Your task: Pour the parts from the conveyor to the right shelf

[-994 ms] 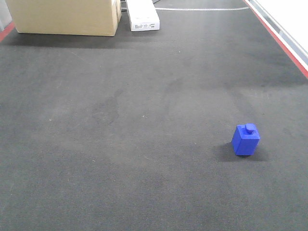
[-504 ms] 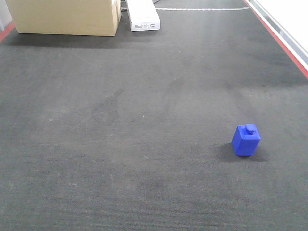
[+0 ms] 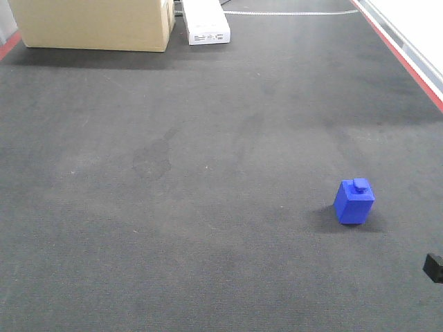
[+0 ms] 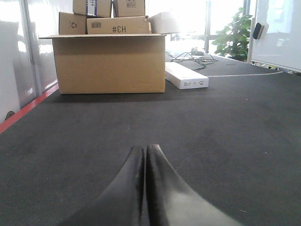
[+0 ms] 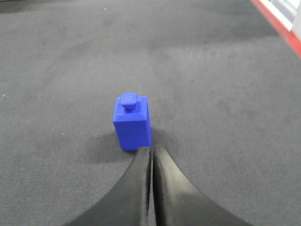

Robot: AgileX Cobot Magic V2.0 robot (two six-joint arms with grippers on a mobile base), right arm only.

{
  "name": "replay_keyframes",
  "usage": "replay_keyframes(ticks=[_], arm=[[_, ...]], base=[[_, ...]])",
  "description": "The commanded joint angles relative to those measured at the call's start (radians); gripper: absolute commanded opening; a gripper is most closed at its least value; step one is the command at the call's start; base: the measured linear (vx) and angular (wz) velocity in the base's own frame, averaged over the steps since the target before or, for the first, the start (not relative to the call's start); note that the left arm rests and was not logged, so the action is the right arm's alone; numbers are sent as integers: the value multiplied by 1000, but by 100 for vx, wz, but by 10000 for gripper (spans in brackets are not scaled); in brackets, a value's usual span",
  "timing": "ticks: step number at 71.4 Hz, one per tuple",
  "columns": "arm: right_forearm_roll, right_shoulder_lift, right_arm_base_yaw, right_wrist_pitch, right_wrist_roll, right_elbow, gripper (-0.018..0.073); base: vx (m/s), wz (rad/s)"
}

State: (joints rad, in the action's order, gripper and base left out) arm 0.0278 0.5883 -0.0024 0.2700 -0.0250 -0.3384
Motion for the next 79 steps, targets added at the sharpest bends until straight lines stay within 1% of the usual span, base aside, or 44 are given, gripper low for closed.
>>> replay_keyframes(ticks=[1,9,17,24,31,33,34,38,44,49,57,70,79], arm=[[5,16,-4,-71,8,-37,-6],[2,24,-1,-39,14,-50,16],[0,24,-1,21,42,-88,92],[10,33,-1,31,53,-116,206],[18,78,3,37,53,-155,342],[16,101,13,39,56,-171,385],[15,105,17,39,58,-174,393],[7,152,56,45,82,-210,460],[2,236,107,76,102,-271,522],[2,324,128,105,84,-335,547],[0,449,129,172,52,-436,547],[-55,670,127,338,-79,-643,547],[-85,790,127,435,-93,-770,547]], base=[[0,0],[0,0],[0,0],[0,0],[0,0],[0,0],[0,0],[0,0],[0,0],[0,0],[0,0],[0,0],[0,0]])
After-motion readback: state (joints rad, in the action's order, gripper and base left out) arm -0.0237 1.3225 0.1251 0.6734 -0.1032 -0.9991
